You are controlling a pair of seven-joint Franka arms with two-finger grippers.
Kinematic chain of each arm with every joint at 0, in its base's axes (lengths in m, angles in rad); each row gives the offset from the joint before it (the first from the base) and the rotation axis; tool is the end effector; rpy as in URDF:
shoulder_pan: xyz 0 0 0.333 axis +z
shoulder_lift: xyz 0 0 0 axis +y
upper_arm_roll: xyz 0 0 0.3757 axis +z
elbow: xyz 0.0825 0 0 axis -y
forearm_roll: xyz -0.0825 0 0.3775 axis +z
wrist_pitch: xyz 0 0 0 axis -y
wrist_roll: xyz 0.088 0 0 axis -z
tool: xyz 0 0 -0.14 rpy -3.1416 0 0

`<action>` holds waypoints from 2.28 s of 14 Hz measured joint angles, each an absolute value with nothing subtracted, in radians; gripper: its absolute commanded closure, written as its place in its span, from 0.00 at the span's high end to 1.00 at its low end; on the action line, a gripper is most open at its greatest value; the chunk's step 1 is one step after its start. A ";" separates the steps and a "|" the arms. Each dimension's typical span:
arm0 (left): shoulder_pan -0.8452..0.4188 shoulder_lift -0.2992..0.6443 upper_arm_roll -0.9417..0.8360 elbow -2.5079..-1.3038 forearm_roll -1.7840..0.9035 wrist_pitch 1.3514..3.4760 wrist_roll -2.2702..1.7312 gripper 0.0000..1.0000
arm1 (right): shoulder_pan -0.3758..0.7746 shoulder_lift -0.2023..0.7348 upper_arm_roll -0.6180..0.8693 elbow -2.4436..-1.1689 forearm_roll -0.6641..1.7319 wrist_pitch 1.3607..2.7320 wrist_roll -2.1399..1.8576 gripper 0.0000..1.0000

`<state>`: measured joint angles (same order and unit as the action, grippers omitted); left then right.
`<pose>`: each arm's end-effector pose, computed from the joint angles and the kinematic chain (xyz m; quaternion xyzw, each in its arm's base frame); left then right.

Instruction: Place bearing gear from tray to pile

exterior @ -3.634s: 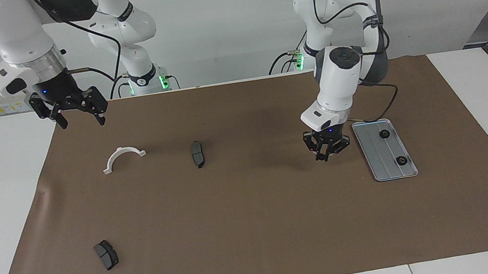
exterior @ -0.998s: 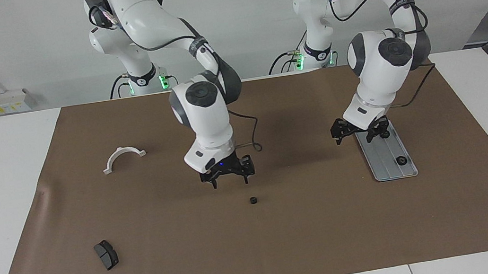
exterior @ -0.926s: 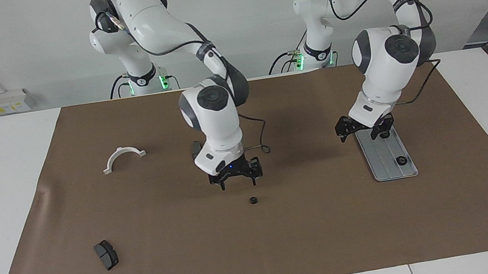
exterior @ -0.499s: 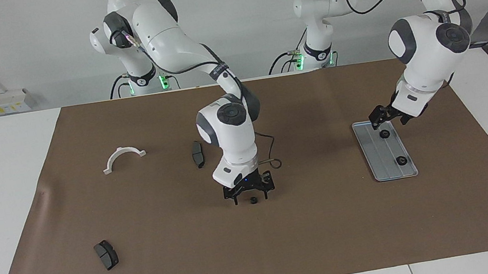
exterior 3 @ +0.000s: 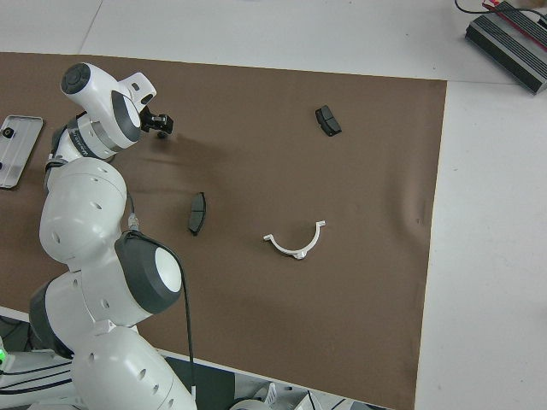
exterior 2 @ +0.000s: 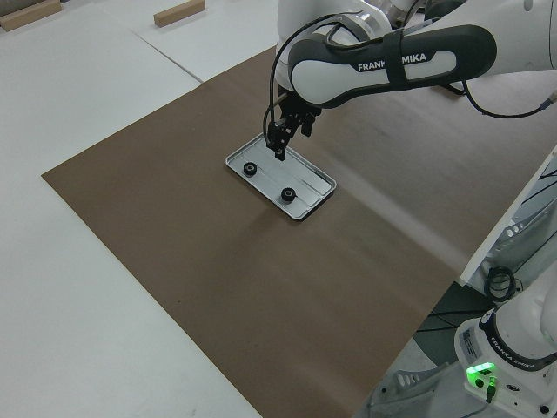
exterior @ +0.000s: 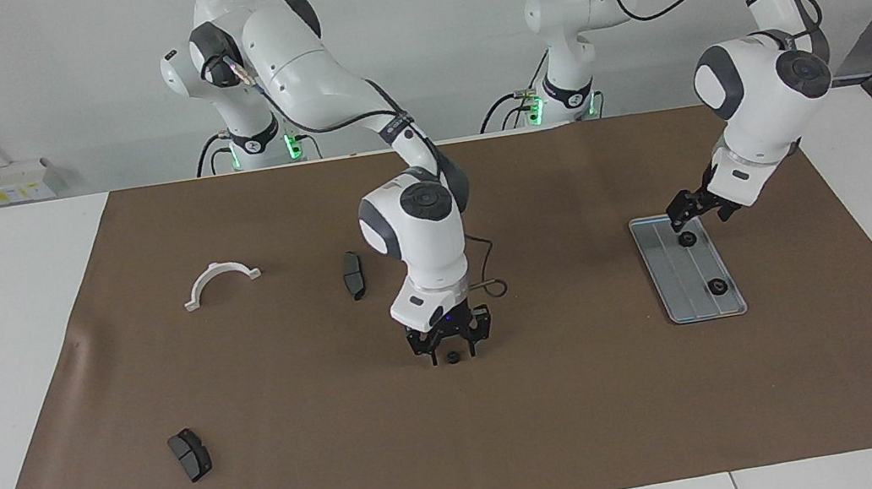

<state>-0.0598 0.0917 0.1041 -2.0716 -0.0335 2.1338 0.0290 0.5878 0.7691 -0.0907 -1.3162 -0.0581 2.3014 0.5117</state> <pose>0.5592 0.0214 0.4149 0.9997 0.0166 -0.0141 0.0098 0.7002 0.3989 0.3157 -0.9923 -0.0257 -0.1212 0.0058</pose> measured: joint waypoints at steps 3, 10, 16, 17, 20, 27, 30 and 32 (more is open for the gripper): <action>-0.055 0.062 0.104 -2.163 -0.033 2.231 0.029 1.00 | 0.588 0.771 -0.090 -1.320 -0.058 2.301 0.508 0.48; -0.018 0.053 0.104 -2.260 -0.033 2.382 0.029 1.00 | 0.595 0.772 -0.090 -1.339 -0.058 2.301 0.507 0.12; -0.018 0.079 0.102 -2.270 -0.033 2.419 0.029 0.78 | 0.594 0.771 -0.091 -1.336 -0.058 2.301 0.507 0.00; -0.018 0.084 0.102 -2.270 -0.033 2.421 0.029 0.76 | 0.592 0.769 -0.093 -1.334 -0.058 2.301 0.507 0.00; -0.018 0.092 0.102 -2.270 -0.033 2.422 0.029 0.73 | 0.562 0.730 -0.102 -1.328 -0.058 2.271 0.507 0.00; -0.018 0.123 0.101 -2.271 -0.033 2.441 0.030 0.70 | 0.325 0.495 -0.104 -1.519 -0.058 2.201 0.264 0.00; -0.017 0.130 0.101 -2.271 -0.033 2.454 0.030 0.68 | 0.253 0.481 -0.102 -1.591 -0.042 2.274 0.176 0.00; -0.015 0.141 0.102 -2.271 -0.033 2.469 0.030 0.66 | 0.226 0.491 -0.102 -1.616 -0.010 2.310 0.135 0.00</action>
<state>-0.0148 0.1407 0.1016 -2.2708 -0.0327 2.4685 0.0295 0.2258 0.4911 -0.1023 -1.6163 -0.0104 2.3101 0.1354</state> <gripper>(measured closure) 0.317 0.767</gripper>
